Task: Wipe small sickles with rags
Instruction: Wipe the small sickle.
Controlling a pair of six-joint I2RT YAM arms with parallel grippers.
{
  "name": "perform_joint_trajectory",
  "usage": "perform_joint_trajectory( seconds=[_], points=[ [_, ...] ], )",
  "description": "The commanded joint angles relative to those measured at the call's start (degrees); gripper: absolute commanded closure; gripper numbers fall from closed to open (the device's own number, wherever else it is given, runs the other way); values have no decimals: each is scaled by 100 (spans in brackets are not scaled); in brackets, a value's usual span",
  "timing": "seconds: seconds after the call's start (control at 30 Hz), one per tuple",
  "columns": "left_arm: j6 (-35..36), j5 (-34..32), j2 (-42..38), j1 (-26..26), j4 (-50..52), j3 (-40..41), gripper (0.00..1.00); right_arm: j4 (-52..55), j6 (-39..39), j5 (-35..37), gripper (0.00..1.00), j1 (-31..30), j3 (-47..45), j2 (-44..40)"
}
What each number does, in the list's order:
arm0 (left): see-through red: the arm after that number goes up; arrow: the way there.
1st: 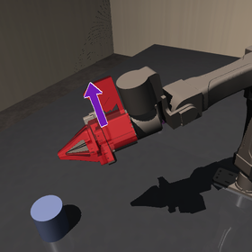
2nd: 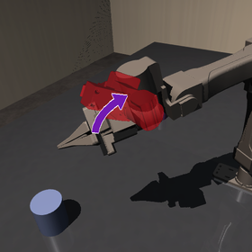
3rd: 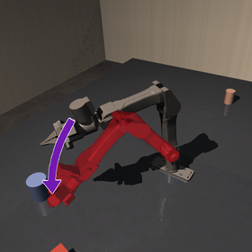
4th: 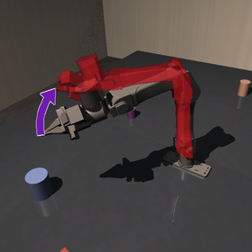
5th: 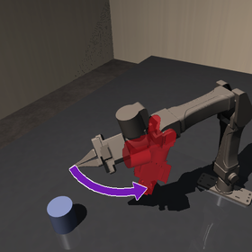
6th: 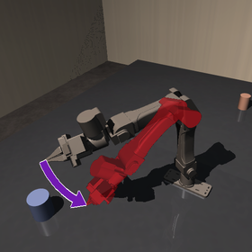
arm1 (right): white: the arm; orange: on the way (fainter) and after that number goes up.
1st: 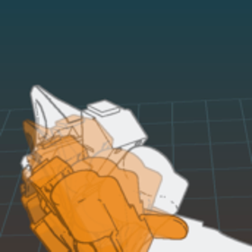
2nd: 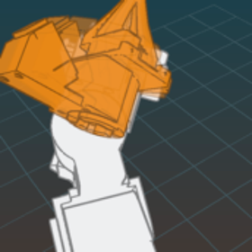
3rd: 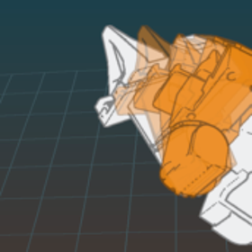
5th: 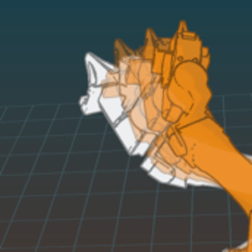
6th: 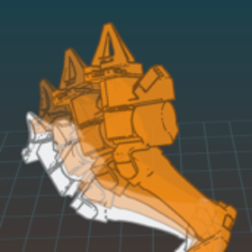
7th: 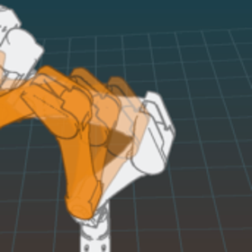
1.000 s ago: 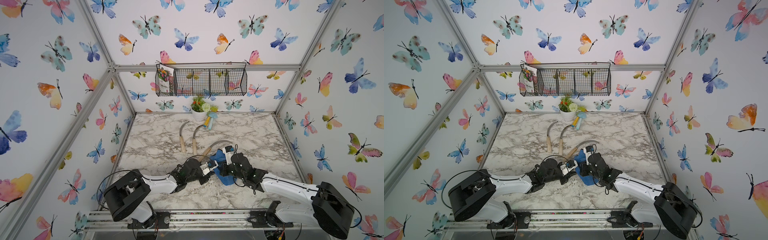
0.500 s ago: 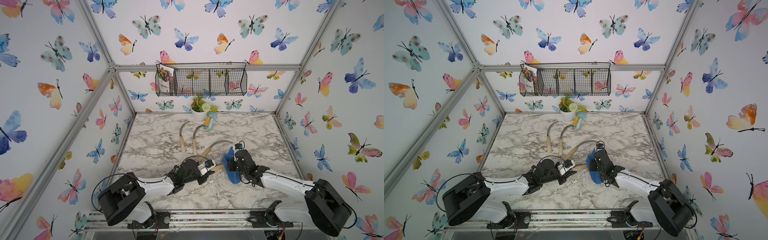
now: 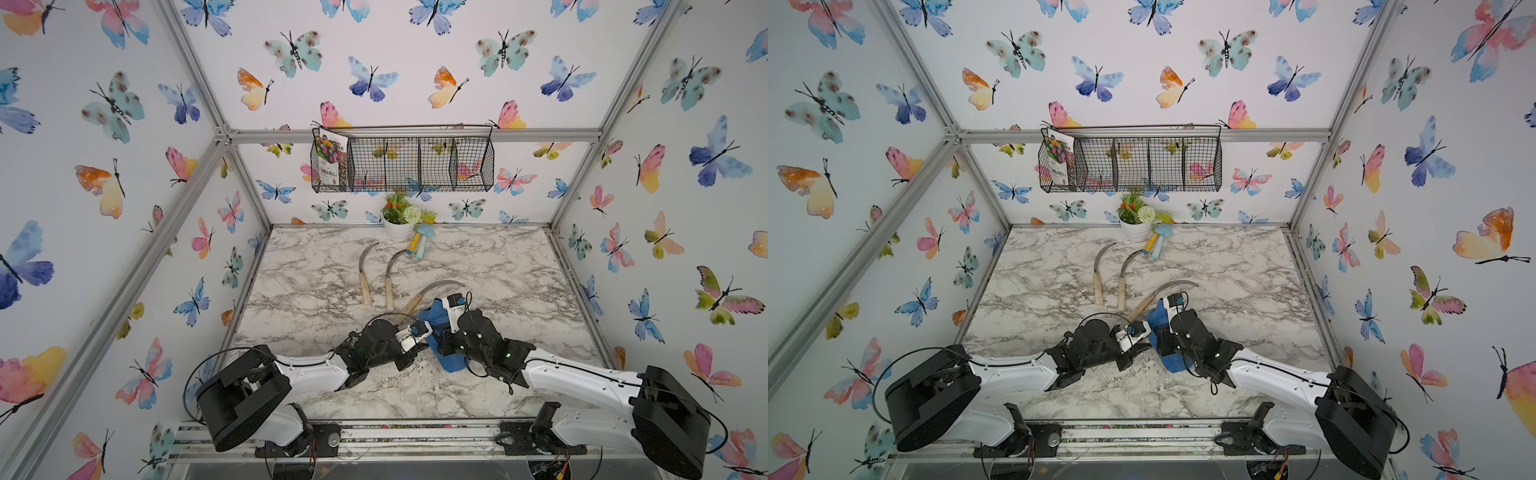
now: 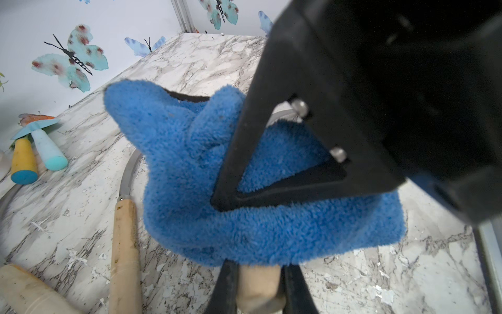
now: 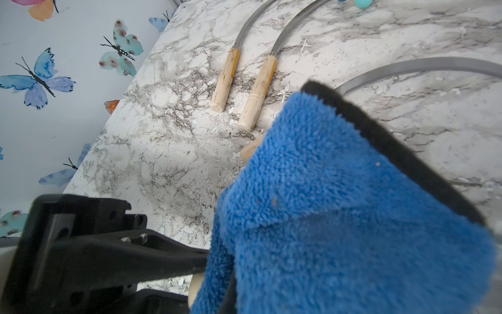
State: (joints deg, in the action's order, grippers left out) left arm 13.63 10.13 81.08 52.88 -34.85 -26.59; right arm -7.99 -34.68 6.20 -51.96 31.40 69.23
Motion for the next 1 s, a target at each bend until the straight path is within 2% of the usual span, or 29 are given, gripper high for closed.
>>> perform_joint_trajectory(
  seconds=[0.0, 0.07, 0.13, 0.2, 0.33, 0.4, 0.5, 0.6, 0.67, 0.73, 0.87, 0.97],
  points=[
    [-52, -148, -214, -24, -485, -64, 100, 445, -14, 376, 98, 356, -337, -53],
    [-45, -141, -223, -24, -482, -61, 100, 370, 47, 118, 98, 878, -540, -108],
    [-53, -114, -264, -23, -491, -57, 100, 418, 23, 230, 98, 1177, -639, -112],
    [-62, -82, -302, -26, -503, -24, 100, 600, 35, 362, 98, 1214, -539, -16],
    [4, -68, -309, -24, -611, 33, 100, 710, 67, 55, 98, 1168, -289, 200],
    [16, -76, -281, -24, -594, -2, 100, 539, 46, -70, 98, 957, -248, 179],
    [0, -68, -291, -24, -590, 8, 100, 869, -43, 375, 98, 199, 190, 254],
    [4, -108, -303, -23, -628, 26, 100, 676, -30, 322, 98, -427, 350, 327],
    [0, -127, -337, -24, -627, 35, 100, 402, -26, 96, 98, -516, 297, 375],
    [-9, -122, -364, -24, -633, 55, 100, 307, -54, 186, 98, -516, 253, 428],
    [-18, -146, -399, -22, -698, 127, 100, 296, -107, 650, 98, -309, 21, 378],
    [-17, -200, -464, -24, -719, 161, 100, 168, -126, 341, 98, 550, -384, 270]
  ],
)
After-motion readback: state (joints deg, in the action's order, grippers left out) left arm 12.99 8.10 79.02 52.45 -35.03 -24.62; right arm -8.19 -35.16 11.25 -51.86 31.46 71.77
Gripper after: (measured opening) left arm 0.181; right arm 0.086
